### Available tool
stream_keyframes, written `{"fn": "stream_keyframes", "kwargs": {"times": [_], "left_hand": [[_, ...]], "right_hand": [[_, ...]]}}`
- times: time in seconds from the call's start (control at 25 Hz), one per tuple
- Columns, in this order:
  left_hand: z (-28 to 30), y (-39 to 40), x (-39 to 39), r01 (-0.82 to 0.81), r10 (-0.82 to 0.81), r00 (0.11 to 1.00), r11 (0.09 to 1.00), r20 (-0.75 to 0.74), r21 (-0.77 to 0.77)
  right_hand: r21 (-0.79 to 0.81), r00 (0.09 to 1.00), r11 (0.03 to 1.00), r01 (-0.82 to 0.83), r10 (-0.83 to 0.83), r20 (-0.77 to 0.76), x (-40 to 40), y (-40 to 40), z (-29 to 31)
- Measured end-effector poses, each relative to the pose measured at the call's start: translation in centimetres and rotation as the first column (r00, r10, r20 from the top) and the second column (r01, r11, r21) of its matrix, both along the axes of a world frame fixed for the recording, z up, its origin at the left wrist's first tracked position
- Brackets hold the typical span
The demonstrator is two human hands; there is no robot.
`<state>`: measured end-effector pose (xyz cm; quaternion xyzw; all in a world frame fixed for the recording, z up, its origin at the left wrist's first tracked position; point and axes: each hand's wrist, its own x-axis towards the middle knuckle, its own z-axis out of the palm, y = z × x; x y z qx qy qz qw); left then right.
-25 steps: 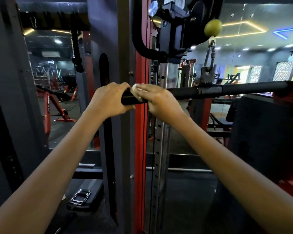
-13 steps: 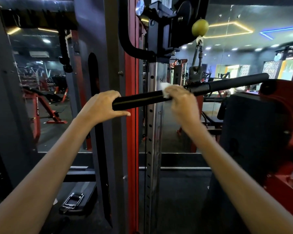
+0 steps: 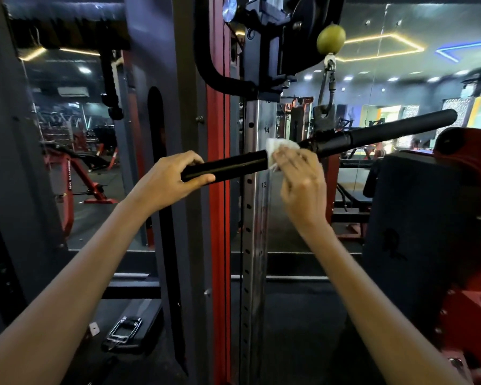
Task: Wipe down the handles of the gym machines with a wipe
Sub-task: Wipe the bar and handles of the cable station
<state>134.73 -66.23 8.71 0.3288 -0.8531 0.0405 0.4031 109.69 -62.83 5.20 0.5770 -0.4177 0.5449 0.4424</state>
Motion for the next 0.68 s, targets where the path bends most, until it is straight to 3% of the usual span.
{"fn": "stream_keyframes", "kwargs": {"times": [0.04,0.12,0.2,0.28,0.4,0.48,0.68], "left_hand": [[0.0,0.0,0.1,0.009,-0.009,1.000,1.000,-0.012,-0.006],[0.1,0.0,0.4,0.024,-0.024,0.999,1.000,-0.028,0.004],[0.4,0.1,0.6,0.016,-0.016,1.000,1.000,-0.017,0.005],[0.9,0.1,0.7,-0.003,0.003,1.000,1.000,0.003,-0.008],[1.4,-0.4,1.0,0.040,-0.040,0.999,0.999,-0.001,0.031],[1.6,-1.0,1.3,0.080,-0.079,0.996,0.996,-0.029,0.039],[0.7,-1.9,2.7,0.186,-0.155,0.951,0.978,-0.269,0.094]], "right_hand": [[-0.029,0.999,0.999,-0.035,0.035,0.010,0.0,0.0,-0.6],[-0.128,0.953,0.983,-0.136,0.165,0.254,-0.9,0.0,-1.0],[-0.255,0.761,0.955,-0.149,0.276,0.587,-1.4,0.0,-0.5],[-0.276,0.566,0.940,-0.200,0.341,0.750,0.5,-0.1,0.4],[-0.223,0.429,0.871,-0.438,0.421,0.799,5.1,-0.8,0.5],[-0.194,0.409,0.836,-0.513,0.437,0.801,6.4,-0.7,-0.1],[-0.416,0.142,0.826,-0.381,0.496,0.856,4.6,-1.4,1.5]]}}
